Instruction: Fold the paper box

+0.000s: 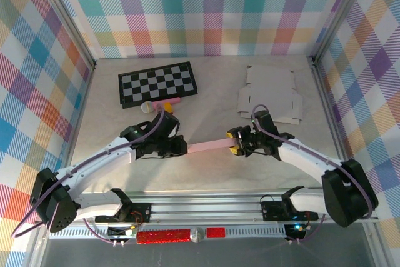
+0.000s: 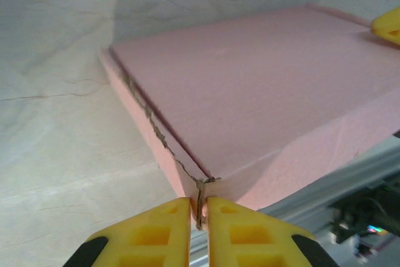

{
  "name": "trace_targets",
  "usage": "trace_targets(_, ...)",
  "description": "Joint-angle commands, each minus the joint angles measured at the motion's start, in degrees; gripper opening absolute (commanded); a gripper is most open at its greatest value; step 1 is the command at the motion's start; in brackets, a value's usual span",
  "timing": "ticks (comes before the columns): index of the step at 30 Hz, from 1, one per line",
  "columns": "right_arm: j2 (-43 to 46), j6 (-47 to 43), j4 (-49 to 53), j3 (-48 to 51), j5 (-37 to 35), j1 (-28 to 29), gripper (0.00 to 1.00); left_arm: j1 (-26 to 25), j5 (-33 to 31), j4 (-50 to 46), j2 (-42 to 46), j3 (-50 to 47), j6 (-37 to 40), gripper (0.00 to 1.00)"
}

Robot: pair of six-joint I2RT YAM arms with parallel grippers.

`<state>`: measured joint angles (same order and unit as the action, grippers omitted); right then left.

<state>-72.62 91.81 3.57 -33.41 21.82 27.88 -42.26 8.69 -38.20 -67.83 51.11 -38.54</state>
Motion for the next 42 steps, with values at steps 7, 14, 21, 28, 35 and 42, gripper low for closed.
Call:
trace_targets(7,-7.1,-9.9,-6.6,0.9,8.1,0.5,0.61,0.0,-7.9,-4.6,2.4,-6.2,-1.9,0.23)
trace_targets(14,-3.2,-28.3,30.1,-10.1,-1.6,-0.4,0.73,0.1,-7.5,-4.7,1.2,-3.4,-2.3,0.35)
trace_targets(21,-9.5,-47.8,28.6,-18.2,3.4,-0.6,0.70,2.2,-0.5,3.0,1.9,1.4,-1.9,0.44)
trace_targets(28,-23.2,-64.9,33.9,-29.1,3.5,-0.5,0.67,6.6,12.8,17.6,1.4,3.2,-0.9,0.46)
trace_targets(35,-29.3,-70.2,36.4,-32.8,2.1,-0.3,0.64,8.9,13.4,14.1,3.6,3.0,-0.2,0.46)
trace_targets(42,-33.5,-67.1,33.1,-33.9,5.0,3.4,0.54,9.2,11.8,11.9,6.2,2.3,0.1,0.44)
